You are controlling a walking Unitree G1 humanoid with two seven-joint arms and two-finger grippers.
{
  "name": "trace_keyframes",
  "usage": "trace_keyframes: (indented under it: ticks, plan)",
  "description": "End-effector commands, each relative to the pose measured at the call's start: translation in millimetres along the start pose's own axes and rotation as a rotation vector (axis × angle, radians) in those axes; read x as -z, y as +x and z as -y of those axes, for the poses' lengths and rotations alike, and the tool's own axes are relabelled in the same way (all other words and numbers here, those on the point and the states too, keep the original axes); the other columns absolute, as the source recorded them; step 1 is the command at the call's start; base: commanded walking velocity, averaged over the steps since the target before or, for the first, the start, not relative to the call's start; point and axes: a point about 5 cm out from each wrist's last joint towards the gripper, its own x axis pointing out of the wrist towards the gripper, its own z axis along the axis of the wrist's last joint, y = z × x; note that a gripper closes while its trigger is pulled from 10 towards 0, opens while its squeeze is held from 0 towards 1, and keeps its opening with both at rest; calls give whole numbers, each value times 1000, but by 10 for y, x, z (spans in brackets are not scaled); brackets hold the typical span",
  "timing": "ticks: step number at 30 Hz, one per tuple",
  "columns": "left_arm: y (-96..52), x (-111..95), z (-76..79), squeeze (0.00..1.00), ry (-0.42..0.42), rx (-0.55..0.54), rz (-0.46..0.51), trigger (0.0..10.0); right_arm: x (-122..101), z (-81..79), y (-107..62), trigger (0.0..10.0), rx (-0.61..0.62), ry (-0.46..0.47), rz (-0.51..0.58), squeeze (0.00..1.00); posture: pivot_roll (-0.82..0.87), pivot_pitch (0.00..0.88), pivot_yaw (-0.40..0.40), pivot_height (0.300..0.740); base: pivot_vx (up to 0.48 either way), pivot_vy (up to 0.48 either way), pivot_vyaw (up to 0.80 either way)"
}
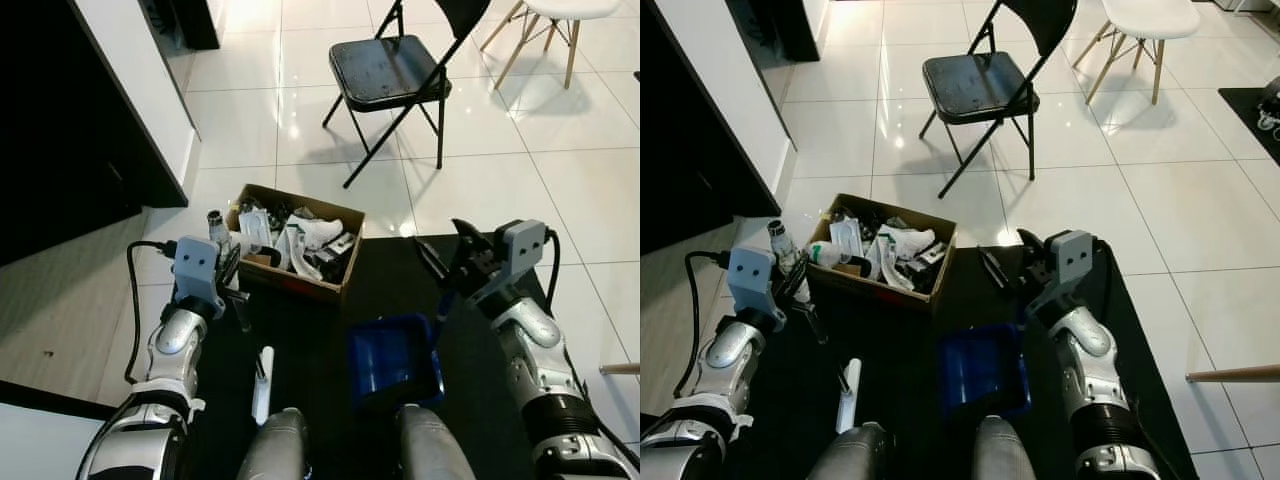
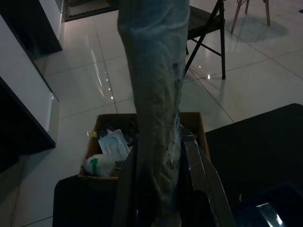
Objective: Sweep floor
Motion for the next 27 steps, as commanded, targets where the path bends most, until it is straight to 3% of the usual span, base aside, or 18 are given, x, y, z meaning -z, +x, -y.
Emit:
trace_keyframes:
  ticks: [1, 3, 5, 6, 12, 13, 21, 22, 25, 27]
  plan:
    - [1, -10, 31, 0, 4, 11, 17, 10000, -89, 136, -66, 10000, 51, 3, 23, 0, -13, 50, 19, 740, 0, 0, 0]
    - [2, -12, 33, 0, 1, 13, 20, 10000, -153, 351, -163, 10000, 157, -16, 14, 0, -16, 49, 23, 740, 0, 0, 0]
    - [1, -12, 35, 0, 0, 15, 21, 10000, -166, 417, -199, 10000, 193, -21, 9, 0, -16, 49, 23, 740, 0, 0, 0]
    - [1, -11, 48, 0, -4, 21, 23, 10000, -205, 538, -272, 10000, 261, -44, 15, 0, -19, 47, 27, 740, 0, 0, 0]
    - [11, -19, 62, 0, -8, 27, 28, 10000, -392, 677, -306, 10000, 353, -30, 125, 0, -21, 41, 30, 740, 0, 0, 0]
    - [19, -23, 64, 0, -9, 28, 29, 10000, -491, 667, -254, 10000, 337, -16, 176, 0, -22, 37, 31, 740, 0, 0, 0]
    - [24, -24, 65, 0, -10, 28, 27, 10000, -527, 594, -166, 10000, 274, -4, 185, 0, -26, 29, 31, 740, 0, 0, 0]
    - [26, -12, 68, 0, -10, 26, 17, 10000, -362, 431, -73, 10000, 169, 2, 97, 0, -24, 20, 30, 740, 0, 0, 0]
    - [26, -4, 61, 0, -7, 15, 10, 10000, -215, 300, -18, 10000, 112, 24, 46, 0, -24, 16, 30, 740, 0, 0, 0]
    - [26, -4, 61, 0, -7, 15, 10, 10000, -215, 300, -18, 10000, 112, 24, 46, 0, -24, 16, 30, 740, 0, 0, 0]
